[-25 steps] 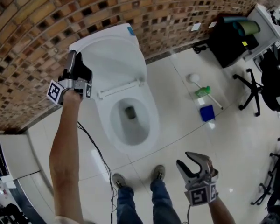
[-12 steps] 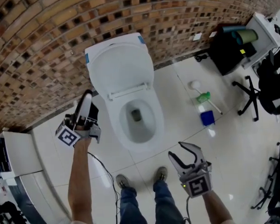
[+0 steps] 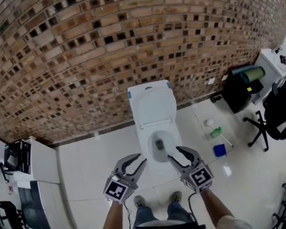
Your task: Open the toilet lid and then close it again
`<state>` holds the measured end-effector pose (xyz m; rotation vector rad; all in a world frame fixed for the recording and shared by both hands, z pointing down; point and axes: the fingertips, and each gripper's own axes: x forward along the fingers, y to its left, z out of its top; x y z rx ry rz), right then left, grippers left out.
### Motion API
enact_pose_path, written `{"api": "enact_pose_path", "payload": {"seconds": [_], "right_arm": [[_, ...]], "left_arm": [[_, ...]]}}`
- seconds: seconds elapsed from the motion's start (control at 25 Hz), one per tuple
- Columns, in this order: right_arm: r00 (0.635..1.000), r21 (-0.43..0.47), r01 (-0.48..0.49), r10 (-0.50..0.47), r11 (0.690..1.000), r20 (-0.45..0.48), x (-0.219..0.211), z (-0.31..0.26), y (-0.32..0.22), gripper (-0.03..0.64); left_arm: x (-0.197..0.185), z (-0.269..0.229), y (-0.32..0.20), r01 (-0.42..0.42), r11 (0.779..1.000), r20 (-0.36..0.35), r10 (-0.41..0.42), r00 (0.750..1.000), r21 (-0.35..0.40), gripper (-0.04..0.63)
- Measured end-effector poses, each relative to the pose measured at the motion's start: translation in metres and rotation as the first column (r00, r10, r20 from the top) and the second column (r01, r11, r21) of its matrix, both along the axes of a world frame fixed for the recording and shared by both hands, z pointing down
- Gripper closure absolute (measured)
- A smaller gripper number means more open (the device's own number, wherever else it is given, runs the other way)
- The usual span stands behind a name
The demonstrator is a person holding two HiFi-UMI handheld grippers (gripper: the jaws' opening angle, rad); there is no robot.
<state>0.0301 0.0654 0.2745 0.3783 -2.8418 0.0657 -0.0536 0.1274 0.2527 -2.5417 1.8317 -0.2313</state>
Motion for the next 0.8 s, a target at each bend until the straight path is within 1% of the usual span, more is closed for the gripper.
{"api": "enact_pose_path", "payload": {"seconds": [0.04, 0.12, 0.28, 0.4, 0.6, 0.8], "right_arm": [[1.0, -0.002, 0.01, -0.01, 1.0, 0.004, -0.001, -0.012, 0.005, 0.433], [1.0, -0.001, 0.023, -0.023, 1.0, 0.018, 0.0, -0.033, 0.015, 0.433], [0.999, -0.011, 0.019, -0.019, 1.0, 0.043, 0.012, -0.051, 0.038, 0.433], [0.998, -0.018, 0.01, -0.008, 1.0, 0.068, 0.019, -0.061, 0.045, 0.434], [0.997, 0.006, 0.0, 0.0, 1.0, 0.074, 0.029, -0.068, 0.055, 0.433], [0.997, 0.014, -0.017, 0.016, 1.0, 0.081, 0.039, -0.072, 0.06, 0.434]], "left_arm": [[0.002, -0.009, 0.007, 0.006, 1.0, 0.009, -0.006, 1.0, -0.017, 0.495], [0.005, -0.026, 0.019, 0.01, 1.0, 0.023, -0.01, 1.0, -0.02, 0.495], [0.008, -0.044, 0.046, 0.003, 0.999, 0.058, -0.001, 0.998, -0.033, 0.495], [0.01, -0.056, 0.053, -0.001, 1.0, 0.074, 0.002, 0.997, -0.014, 0.495], [0.018, -0.066, 0.057, -0.017, 1.0, 0.096, 0.015, 0.995, 0.022, 0.495], [0.03, -0.068, 0.06, -0.037, 0.999, 0.087, 0.034, 0.996, 0.031, 0.495]]}}
